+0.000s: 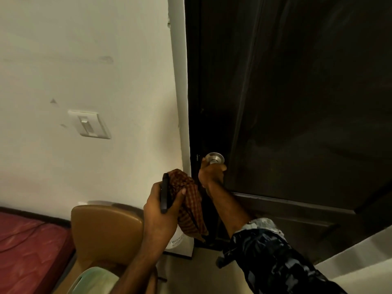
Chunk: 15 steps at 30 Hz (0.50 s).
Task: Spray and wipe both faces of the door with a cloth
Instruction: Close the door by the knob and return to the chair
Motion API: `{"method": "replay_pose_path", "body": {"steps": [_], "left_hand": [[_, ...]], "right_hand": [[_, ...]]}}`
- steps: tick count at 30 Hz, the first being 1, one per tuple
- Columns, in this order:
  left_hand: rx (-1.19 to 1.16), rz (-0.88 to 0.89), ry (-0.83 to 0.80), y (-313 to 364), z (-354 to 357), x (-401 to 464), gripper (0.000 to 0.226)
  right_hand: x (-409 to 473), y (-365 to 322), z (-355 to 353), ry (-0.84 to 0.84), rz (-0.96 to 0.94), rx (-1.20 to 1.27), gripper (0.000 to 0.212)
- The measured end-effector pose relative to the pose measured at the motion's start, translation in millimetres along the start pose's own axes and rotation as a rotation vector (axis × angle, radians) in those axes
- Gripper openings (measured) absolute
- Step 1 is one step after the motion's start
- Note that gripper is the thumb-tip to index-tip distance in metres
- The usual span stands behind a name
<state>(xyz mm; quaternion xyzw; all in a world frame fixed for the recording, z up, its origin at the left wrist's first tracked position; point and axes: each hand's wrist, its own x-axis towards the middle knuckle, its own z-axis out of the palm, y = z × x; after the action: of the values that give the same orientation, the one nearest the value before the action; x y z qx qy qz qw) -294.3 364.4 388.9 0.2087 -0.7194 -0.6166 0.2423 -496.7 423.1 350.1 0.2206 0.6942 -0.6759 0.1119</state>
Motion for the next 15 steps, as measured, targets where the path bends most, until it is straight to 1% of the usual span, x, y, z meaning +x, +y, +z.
{"method": "replay_pose_path", "body": {"steps": [2,4,5,8,11,13,15], "left_hand": [[-0.003,-0.006,0.001,-2.4,-3.4,0.5,0.035],[0.005,-0.013,0.006,-2.9,-6.1,2.3,0.029],[0.007,-0.015,0.011,-2.8,-6.6,3.8,0.028],[0.007,-0.018,0.011,-0.6,-3.7,6.4,0.034],[0.003,-0.015,0.011,1.1,1.7,7.2,0.036],[-0.002,-0.019,0.008,2.8,5.7,6.8,0.037],[0.004,-0.025,-0.006,3.5,10.2,5.3,0.038]], "right_hand": [[1.9,2.6,6.6,0.03,0.056,0.184,0.063],[2.5,3.0,10.0,0.098,0.108,0.325,0.057],[2.4,0.9,10.3,0.095,0.12,0.35,0.056],[2.9,-4.9,-0.2,-0.004,0.161,0.266,0.051],[11.6,1.8,-14.9,-0.145,0.185,0.175,0.044],[9.0,0.3,-29.0,-0.243,0.163,0.149,0.045],[2.8,-7.5,-44.3,-0.273,0.041,-0.045,0.049]]}}
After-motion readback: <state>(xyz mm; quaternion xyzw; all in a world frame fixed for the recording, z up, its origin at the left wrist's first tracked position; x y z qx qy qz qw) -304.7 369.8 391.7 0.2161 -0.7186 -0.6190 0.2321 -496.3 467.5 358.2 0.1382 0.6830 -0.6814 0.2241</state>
